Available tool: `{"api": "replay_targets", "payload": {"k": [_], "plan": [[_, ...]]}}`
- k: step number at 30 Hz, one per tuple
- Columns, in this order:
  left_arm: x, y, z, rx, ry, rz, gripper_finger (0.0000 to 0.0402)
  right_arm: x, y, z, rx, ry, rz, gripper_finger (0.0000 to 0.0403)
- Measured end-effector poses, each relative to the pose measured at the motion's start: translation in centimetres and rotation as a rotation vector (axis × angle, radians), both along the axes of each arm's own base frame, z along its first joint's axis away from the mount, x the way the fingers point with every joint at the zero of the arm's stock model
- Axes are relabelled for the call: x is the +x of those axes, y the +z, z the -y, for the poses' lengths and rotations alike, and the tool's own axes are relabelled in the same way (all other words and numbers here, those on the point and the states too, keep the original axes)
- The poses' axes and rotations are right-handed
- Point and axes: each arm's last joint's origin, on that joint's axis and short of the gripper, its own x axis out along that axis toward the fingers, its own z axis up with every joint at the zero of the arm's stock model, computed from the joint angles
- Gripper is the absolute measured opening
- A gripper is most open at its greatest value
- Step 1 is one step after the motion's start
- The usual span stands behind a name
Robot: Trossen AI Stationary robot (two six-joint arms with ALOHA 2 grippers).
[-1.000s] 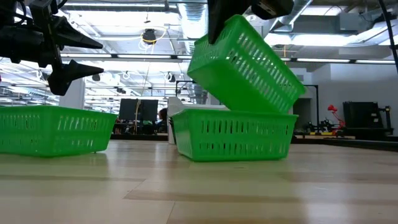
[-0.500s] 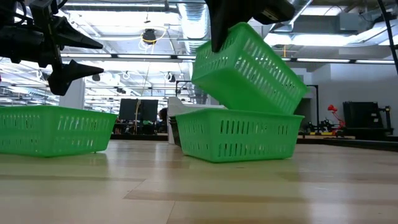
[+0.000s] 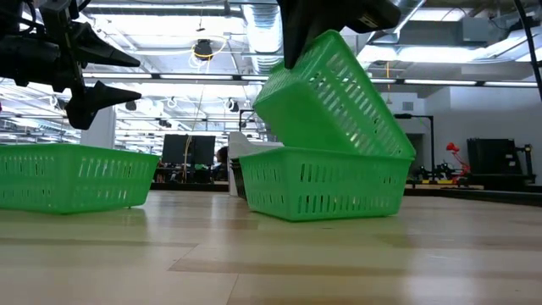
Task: Stack baskets by color
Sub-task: Stack the right green bin on the middle green bin, then stack the left green bin on the left green bin
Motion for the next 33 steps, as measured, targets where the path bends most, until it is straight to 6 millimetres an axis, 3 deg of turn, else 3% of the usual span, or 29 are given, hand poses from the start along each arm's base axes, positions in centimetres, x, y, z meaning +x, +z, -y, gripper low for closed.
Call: {"api": "replay_targets", "payload": {"k": [20, 29, 33], "plan": [[0.0, 0.0, 0.0, -0.001, 0.000, 0.000, 0.0256, 0.3, 0.1, -0.1, -0.016, 0.049, 0.023, 0.0123], [0.0, 0.0, 0.0, -0.020, 0.000, 0.006, 0.0256, 3.4, 1.2, 1.1, -0.082, 0.276, 0.264, 0.0123], [0.0, 0.0, 0.0, -0.020, 0.001, 0.006, 0.0256, 4.8, 2.1, 2.2, -0.254, 0.545, 0.347, 0.0123]]}}
